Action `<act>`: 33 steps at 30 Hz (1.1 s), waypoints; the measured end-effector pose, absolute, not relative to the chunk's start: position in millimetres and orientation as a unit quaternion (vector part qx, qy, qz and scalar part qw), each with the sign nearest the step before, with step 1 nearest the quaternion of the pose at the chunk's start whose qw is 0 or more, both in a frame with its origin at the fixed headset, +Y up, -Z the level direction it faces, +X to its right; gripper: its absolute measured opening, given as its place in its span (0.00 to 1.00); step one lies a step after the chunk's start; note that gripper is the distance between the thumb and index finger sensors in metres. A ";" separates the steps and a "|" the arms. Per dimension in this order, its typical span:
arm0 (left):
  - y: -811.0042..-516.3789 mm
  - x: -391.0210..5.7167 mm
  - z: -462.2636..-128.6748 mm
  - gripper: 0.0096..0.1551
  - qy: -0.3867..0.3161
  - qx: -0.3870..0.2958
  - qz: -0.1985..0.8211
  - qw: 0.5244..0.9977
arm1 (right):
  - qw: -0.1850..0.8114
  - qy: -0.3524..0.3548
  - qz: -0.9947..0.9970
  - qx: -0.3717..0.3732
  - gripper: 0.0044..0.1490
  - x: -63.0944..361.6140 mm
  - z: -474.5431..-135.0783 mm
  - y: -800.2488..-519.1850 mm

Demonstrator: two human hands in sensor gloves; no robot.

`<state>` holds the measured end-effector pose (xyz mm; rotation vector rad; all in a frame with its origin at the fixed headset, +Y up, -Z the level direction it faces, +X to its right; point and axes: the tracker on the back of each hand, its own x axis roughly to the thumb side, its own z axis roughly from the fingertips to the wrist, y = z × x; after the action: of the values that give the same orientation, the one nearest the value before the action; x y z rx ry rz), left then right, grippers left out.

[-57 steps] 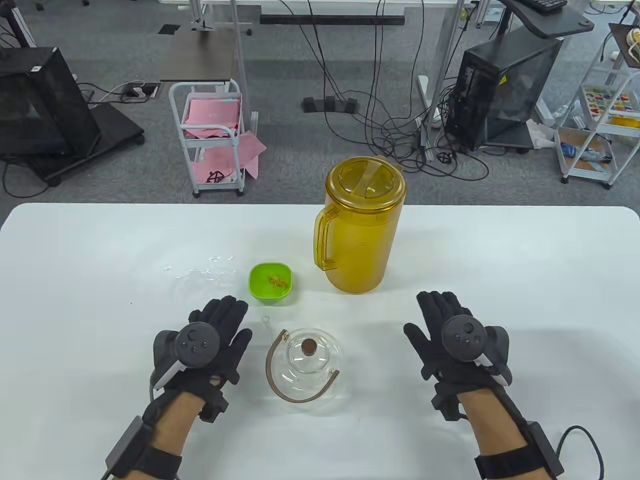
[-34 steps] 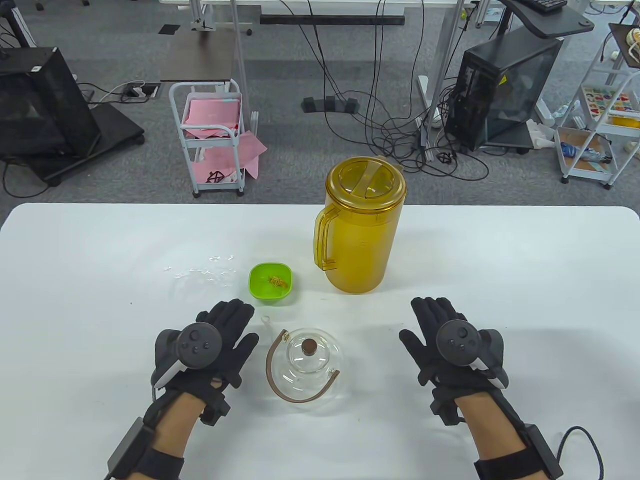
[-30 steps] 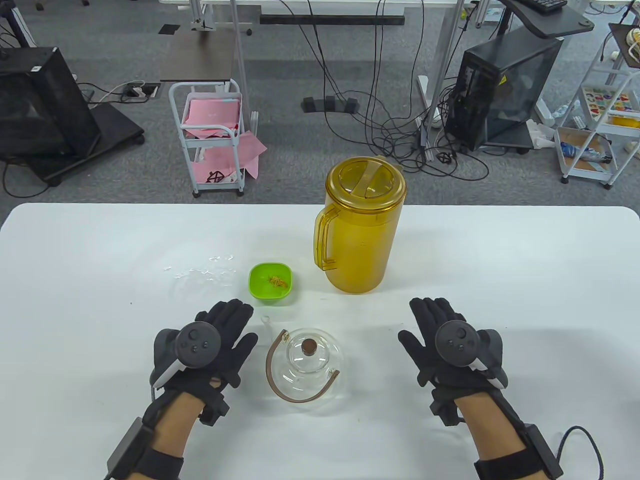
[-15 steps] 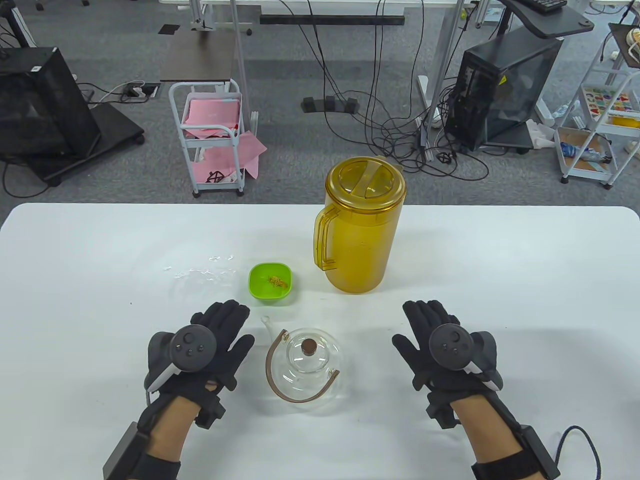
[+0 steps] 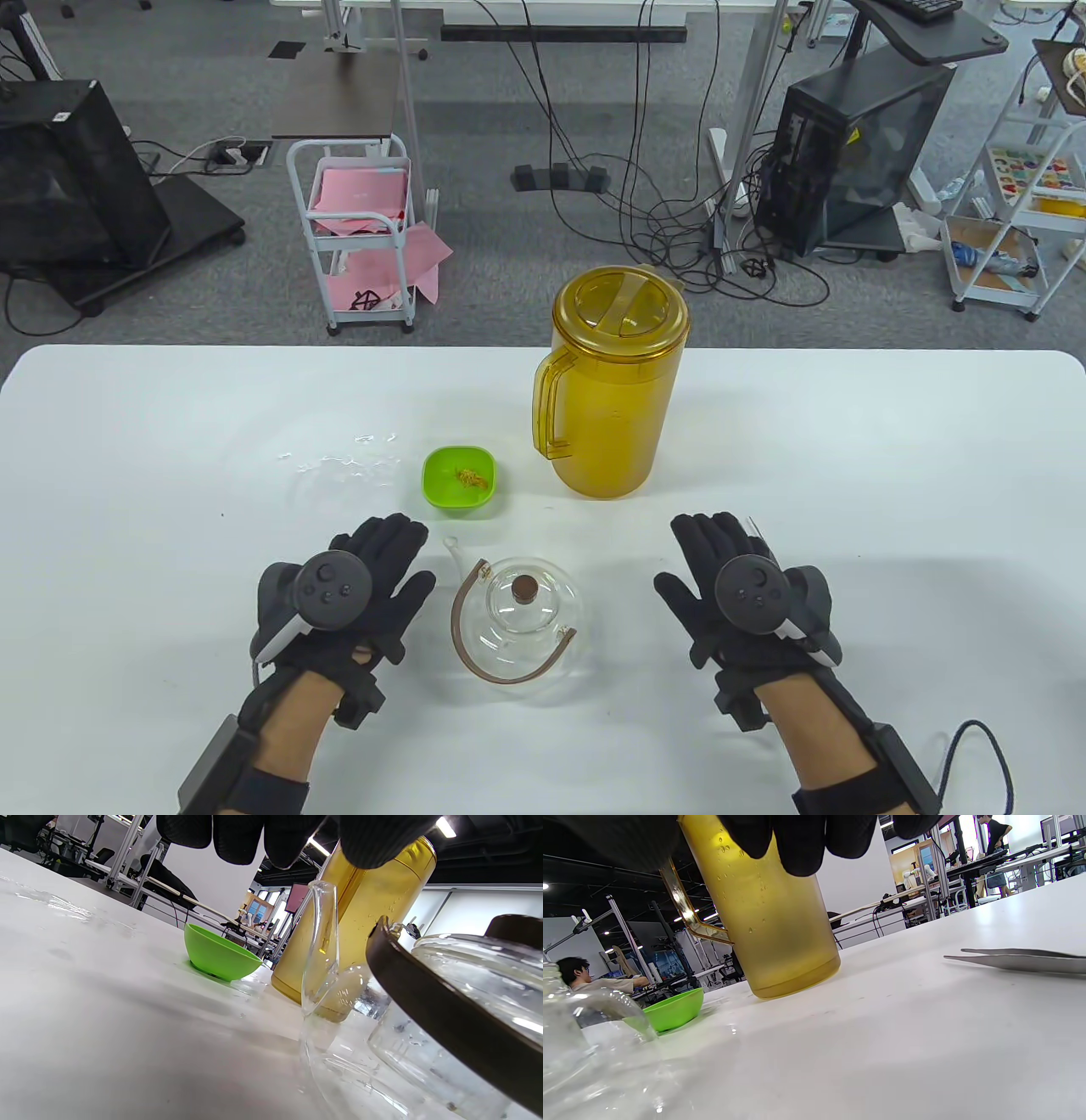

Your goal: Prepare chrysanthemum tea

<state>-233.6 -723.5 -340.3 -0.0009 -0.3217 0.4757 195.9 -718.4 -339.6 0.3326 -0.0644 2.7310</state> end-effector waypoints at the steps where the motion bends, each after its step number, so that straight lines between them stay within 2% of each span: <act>1: -723.5 -233.1 -340.2 0.40 -0.159 0.000 0.234 0.959 | 0.193 -0.023 0.974 0.118 0.49 196.3 -339.4 -718.1; 9: -723.2 -232.6 -340.6 0.40 -0.158 0.002 0.234 0.959 | 0.202 -0.036 0.969 0.138 0.47 188.3 -336.6 -711.7; 19: -726.6 -231.6 -343.2 0.40 -0.157 -0.010 0.233 0.960 | 0.153 -0.064 0.953 0.254 0.34 105.1 -323.1 -669.6; 26: -731.1 -231.7 -344.6 0.40 -0.157 -0.021 0.221 0.962 | 0.131 -0.027 0.942 0.306 0.35 55.3 -327.2 -672.7; 33: -732.6 -235.1 -346.1 0.40 -0.150 -0.025 0.228 0.962 | 0.130 -0.022 0.938 0.321 0.34 40.0 -324.9 -676.8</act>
<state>-235.1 -732.6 -346.1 -0.0510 -0.3049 0.4611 40.0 -676.8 -324.9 0.9330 -0.0637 2.7248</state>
